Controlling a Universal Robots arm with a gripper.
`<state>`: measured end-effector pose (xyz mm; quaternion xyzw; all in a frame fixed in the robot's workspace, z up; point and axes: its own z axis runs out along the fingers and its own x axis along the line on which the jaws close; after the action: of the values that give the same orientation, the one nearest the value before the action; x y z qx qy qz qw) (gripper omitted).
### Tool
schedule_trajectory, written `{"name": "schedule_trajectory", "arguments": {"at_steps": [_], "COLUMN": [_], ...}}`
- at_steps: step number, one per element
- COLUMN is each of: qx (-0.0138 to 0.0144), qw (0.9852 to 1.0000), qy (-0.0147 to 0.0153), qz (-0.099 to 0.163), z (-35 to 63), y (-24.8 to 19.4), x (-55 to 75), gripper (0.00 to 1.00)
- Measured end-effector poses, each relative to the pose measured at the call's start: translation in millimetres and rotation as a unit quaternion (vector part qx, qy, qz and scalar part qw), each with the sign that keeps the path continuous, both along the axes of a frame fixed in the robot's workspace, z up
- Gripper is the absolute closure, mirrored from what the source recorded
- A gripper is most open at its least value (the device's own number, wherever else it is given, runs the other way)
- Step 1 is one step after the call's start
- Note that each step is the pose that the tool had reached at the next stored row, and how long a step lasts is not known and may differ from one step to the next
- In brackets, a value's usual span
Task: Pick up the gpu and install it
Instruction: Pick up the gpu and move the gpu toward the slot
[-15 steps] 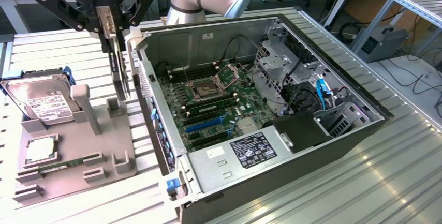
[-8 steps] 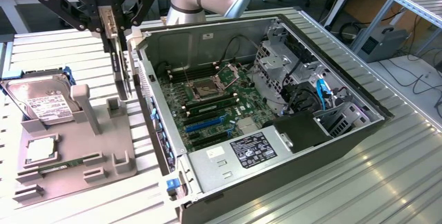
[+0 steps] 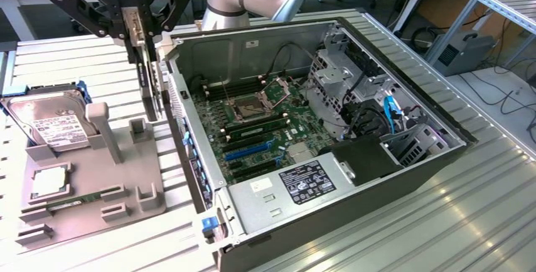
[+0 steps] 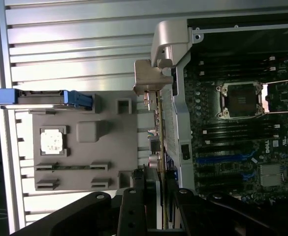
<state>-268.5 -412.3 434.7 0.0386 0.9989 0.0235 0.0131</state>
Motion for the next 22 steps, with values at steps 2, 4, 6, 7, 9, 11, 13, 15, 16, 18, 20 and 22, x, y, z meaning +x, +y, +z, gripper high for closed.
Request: {"name": "schedule_trajectory", "arguments": {"at_steps": [2, 4, 6, 7, 9, 11, 13, 15, 16, 18, 20, 22], "qx": [0.0, 0.0, 0.0, 0.0, 0.0, 0.0, 0.0, 0.0, 0.0, 0.0, 0.0, 0.0], "qw": [1.0, 1.0, 1.0, 1.0, 1.0, 1.0, 1.0, 1.0, 1.0, 1.0, 1.0, 1.0], "qy": [0.0, 0.0, 0.0, 0.0, 0.0, 0.0, 0.0, 0.0, 0.0, 0.0, 0.0, 0.0], "qz": [0.0, 0.0, 0.0, 0.0, 0.0, 0.0, 0.0, 0.0, 0.0, 0.0, 0.0, 0.0], "z": [0.0, 0.0, -0.1, -0.1, 0.0, 0.0, -0.1, 0.0, 0.0, -0.1, -0.1, -0.1], "y": [0.0, 0.0, 0.0, 0.0, 0.0, 0.0, 0.0, 0.0, 0.0, 0.0, 0.0, 0.0], "x": [0.7, 1.5, 2.3, 2.6, 3.1, 3.6, 4.1, 4.6, 4.8, 5.3, 5.7, 6.2], "gripper": [0.73, 0.73, 0.73, 0.73, 0.73, 0.73, 0.73, 0.73, 0.73, 0.73, 0.73, 0.73]}}
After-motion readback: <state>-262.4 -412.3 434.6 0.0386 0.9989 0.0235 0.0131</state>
